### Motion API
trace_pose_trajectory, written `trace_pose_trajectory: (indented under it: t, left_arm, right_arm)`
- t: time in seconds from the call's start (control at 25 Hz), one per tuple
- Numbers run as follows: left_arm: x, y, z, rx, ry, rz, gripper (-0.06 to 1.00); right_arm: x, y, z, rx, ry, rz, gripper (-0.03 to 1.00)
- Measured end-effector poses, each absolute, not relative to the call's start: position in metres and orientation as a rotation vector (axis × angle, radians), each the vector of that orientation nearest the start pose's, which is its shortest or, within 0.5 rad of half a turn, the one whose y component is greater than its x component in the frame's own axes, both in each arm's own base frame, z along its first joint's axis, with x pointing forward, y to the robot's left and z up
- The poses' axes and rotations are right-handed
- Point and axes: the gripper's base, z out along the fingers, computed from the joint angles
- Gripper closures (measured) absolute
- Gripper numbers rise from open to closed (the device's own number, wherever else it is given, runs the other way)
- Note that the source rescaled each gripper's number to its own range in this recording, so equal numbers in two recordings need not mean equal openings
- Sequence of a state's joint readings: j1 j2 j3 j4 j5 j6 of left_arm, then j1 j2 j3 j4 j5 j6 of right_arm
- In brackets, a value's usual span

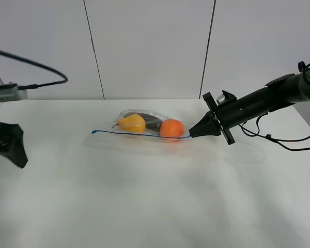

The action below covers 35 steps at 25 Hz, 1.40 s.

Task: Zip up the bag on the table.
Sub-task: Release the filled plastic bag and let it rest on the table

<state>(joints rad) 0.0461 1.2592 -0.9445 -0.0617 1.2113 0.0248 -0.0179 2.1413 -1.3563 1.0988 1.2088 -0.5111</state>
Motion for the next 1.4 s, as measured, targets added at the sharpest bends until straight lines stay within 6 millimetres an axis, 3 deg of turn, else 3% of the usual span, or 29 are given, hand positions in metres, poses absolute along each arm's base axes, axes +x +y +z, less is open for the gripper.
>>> trace_pose_trajectory:
  t: [0.2, 0.48, 0.8, 1.24, 1.32, 1.4]
  left_arm:
    - [0.143, 0.004, 0.273, -0.090, 2.922, -0.040, -0.05]
    - [0.082, 0.001, 0.254, -0.083, 2.673, -0.029, -0.05]
    - [0.045, -0.001, 0.271, -0.071, 2.379, -0.031, -0.05]
    - [-0.001, -0.003, 0.277, -0.035, 2.077, -0.035, -0.05]
    - [-0.005, -0.003, 0.277, -0.034, 2.051, -0.036, -0.05]
    - [-0.006, -0.003, 0.276, -0.034, 2.048, -0.036, -0.05]
  right_arm:
    - [0.392, 0.069, 0.145, 0.161, 2.799, 1.502, 0.97]
    - [0.392, 0.069, 0.145, 0.161, 2.799, 1.502, 0.97]
    - [0.392, 0.069, 0.145, 0.161, 2.799, 1.502, 0.97]
    - [0.392, 0.069, 0.145, 0.160, 2.800, 1.501, 0.96]
    - [0.392, 0.069, 0.145, 0.171, 2.805, 1.501, 0.91]
    - [0.392, 0.068, 0.145, 0.176, 2.819, 1.490, 0.78]
